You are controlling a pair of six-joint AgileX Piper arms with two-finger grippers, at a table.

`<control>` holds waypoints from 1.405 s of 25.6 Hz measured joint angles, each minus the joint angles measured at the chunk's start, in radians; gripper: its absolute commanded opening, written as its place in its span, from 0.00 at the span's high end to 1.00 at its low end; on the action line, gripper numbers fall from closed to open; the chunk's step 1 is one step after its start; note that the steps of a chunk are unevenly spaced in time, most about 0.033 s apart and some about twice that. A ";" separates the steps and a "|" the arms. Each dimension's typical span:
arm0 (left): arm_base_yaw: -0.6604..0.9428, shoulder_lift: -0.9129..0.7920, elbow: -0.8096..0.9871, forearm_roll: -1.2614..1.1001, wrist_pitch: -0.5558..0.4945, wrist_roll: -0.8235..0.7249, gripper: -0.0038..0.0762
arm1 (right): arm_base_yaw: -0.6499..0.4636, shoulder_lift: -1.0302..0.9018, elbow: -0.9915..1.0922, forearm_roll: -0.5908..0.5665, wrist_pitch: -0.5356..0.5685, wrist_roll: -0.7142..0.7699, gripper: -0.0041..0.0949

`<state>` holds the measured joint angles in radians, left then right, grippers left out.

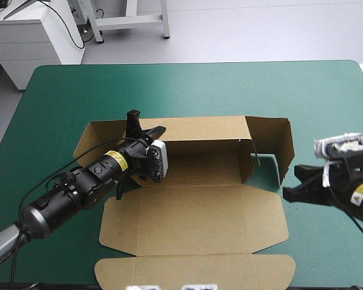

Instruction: Fold the box

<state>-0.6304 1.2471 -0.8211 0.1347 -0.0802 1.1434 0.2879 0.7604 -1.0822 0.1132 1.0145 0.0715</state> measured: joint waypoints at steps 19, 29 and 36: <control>0.000 -0.003 0.000 0.000 0.020 -0.001 0.96 | 0.000 0.712 -0.586 -0.090 0.043 -0.001 0.97; 0.000 -0.005 0.000 -0.001 0.020 -0.003 0.96 | -0.091 0.901 -0.708 -0.050 0.102 0.021 0.97; 0.000 -0.005 0.000 -0.001 0.020 -0.003 0.96 | -0.101 1.011 -0.714 -0.024 0.159 0.008 0.97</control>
<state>-0.6304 1.2418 -0.8211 0.1338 -0.0605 1.1406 0.1868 1.7715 -1.7958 0.0888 1.1732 0.0799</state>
